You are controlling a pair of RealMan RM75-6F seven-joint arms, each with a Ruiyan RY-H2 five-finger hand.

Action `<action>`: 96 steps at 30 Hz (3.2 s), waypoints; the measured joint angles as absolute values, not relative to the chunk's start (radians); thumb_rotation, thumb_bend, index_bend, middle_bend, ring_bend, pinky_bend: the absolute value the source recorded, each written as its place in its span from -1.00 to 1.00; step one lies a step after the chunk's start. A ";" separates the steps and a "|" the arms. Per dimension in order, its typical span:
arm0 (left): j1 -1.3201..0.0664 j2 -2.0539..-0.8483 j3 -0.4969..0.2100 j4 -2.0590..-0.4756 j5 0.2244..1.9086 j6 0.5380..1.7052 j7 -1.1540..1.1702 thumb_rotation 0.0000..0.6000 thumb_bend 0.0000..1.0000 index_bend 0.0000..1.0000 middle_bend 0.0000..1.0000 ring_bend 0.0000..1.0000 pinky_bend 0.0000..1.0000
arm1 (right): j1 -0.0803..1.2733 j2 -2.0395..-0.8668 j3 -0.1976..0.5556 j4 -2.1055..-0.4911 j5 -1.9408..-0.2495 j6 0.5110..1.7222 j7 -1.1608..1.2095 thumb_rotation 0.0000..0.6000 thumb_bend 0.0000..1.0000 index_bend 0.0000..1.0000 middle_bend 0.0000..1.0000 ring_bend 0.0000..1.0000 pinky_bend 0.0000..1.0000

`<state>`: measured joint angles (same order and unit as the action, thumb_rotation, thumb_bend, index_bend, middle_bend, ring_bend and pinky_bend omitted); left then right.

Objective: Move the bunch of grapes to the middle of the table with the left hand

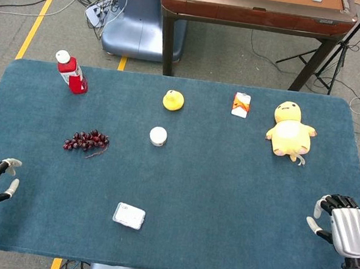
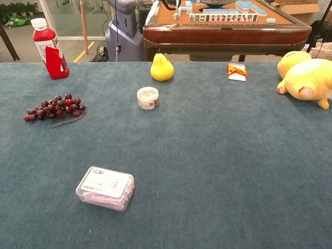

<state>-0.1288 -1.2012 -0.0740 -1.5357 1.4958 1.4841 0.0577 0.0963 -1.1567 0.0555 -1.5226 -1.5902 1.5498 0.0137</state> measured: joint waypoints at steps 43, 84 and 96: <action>-0.613 -1.268 -0.255 -1.656 0.897 0.976 0.462 1.00 0.51 -0.91 -1.00 -0.90 -0.50 | 0.043 -1.107 0.060 -1.519 -1.622 1.646 0.138 1.00 -0.74 0.32 0.12 -0.17 -0.14; -0.868 -1.323 -0.136 -1.534 0.320 0.865 0.712 1.00 0.55 -1.00 -1.00 -1.00 -0.93 | 0.038 -1.088 0.065 -1.517 -1.610 1.638 0.184 1.00 -0.74 0.32 0.11 -0.17 -0.14; -0.916 -1.276 -0.084 -1.654 0.278 0.848 0.716 1.00 0.55 -1.00 -1.00 -1.00 -0.92 | 0.033 -1.086 0.066 -1.516 -1.612 1.645 0.192 1.00 -0.74 0.32 0.11 -0.17 -0.14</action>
<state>-0.9156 -1.2761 -0.0836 -1.6543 0.2777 0.8477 0.7158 0.0335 -1.0856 0.0656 -1.5157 -1.6119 1.6451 0.1916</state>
